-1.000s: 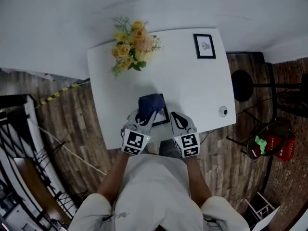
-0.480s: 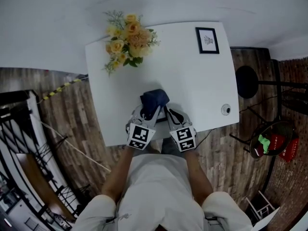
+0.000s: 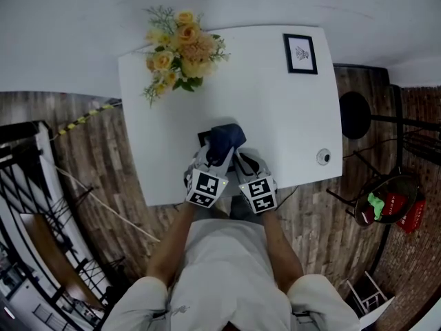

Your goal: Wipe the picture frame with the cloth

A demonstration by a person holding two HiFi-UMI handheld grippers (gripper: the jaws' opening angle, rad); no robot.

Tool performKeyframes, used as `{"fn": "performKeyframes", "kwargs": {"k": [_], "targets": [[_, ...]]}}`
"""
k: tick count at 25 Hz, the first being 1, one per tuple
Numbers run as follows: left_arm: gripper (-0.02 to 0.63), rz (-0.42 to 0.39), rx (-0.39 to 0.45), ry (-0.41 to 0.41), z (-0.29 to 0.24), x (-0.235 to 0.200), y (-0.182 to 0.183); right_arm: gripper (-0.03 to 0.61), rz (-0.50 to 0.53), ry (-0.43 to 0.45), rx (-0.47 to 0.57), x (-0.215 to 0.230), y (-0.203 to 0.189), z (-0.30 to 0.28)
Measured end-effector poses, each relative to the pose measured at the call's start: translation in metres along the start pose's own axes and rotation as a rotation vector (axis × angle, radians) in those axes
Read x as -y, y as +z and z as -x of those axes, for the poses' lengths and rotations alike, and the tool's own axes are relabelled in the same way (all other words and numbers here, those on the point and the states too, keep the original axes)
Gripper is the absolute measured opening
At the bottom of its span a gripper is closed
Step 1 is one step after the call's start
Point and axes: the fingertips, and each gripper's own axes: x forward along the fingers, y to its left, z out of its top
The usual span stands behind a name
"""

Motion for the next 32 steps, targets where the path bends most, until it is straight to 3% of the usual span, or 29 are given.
{"fn": "performKeyframes", "kwargs": {"k": [12,32], "targets": [[0.086,0.002,-0.125,0.021,-0.025,-0.007,-0.028,0.080,-0.039,-0.006,0.003,-0.003,-0.007,-0.009],[0.086,0.017,-0.221,0.056,-0.005,-0.024,-0.049,0.075,-0.103,-0.079,0.023,0.002,-0.010,-0.010]]}}
